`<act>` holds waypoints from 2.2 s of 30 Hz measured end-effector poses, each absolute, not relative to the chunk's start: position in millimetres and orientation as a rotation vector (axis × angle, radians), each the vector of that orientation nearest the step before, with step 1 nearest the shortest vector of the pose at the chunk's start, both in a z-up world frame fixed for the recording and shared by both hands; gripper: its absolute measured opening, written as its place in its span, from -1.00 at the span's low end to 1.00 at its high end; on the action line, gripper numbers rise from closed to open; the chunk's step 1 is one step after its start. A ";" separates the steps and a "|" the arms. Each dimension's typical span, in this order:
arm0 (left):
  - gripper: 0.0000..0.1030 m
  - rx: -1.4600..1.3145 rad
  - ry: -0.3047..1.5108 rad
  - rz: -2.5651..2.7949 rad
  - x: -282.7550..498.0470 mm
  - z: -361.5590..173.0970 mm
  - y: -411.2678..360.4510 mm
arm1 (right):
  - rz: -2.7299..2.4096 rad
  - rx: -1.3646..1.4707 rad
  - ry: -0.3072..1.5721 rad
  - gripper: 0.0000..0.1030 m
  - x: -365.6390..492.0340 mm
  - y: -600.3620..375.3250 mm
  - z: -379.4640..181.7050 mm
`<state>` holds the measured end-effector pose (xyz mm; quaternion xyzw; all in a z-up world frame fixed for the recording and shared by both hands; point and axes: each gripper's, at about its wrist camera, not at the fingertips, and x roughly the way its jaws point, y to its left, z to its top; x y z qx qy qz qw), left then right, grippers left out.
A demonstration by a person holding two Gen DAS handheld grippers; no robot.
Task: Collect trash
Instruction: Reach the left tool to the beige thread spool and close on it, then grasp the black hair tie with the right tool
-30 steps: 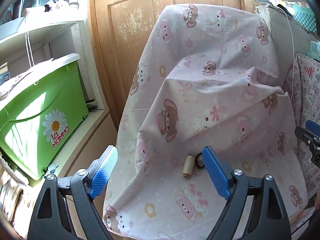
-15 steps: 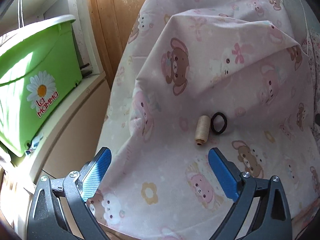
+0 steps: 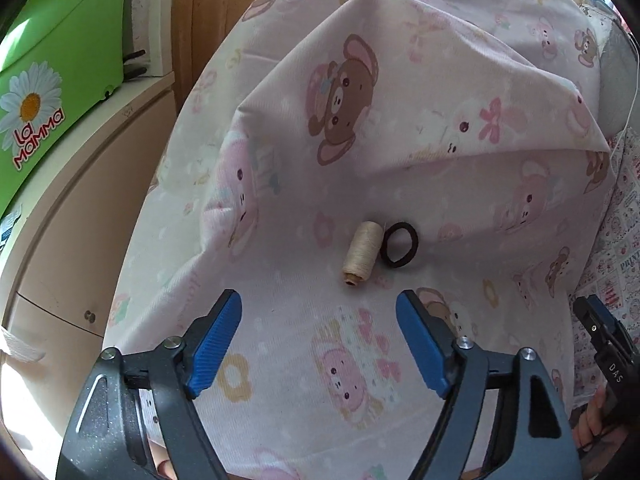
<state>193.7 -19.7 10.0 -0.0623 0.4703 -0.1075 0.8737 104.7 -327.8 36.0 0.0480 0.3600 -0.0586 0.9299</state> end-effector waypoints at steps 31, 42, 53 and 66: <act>-0.50 -0.122 1.051 -0.301 251.0 -39.5 -66.1 | -0.111 0.107 0.768 0.28 133.6 -302.8 27.8; -0.56 -0.112 0.944 -0.296 230.1 -7.3 -70.1 | -0.102 0.126 0.772 0.28 135.3 -302.5 25.9; -0.56 -0.079 0.828 -0.228 217.0 24.6 -45.5 | -0.055 0.160 0.772 0.28 139.9 -291.7 24.2; -0.56 -0.056 0.797 -0.199 207.9 32.6 -31.0 | 0.190 0.202 0.767 0.28 152.3 -257.1 29.3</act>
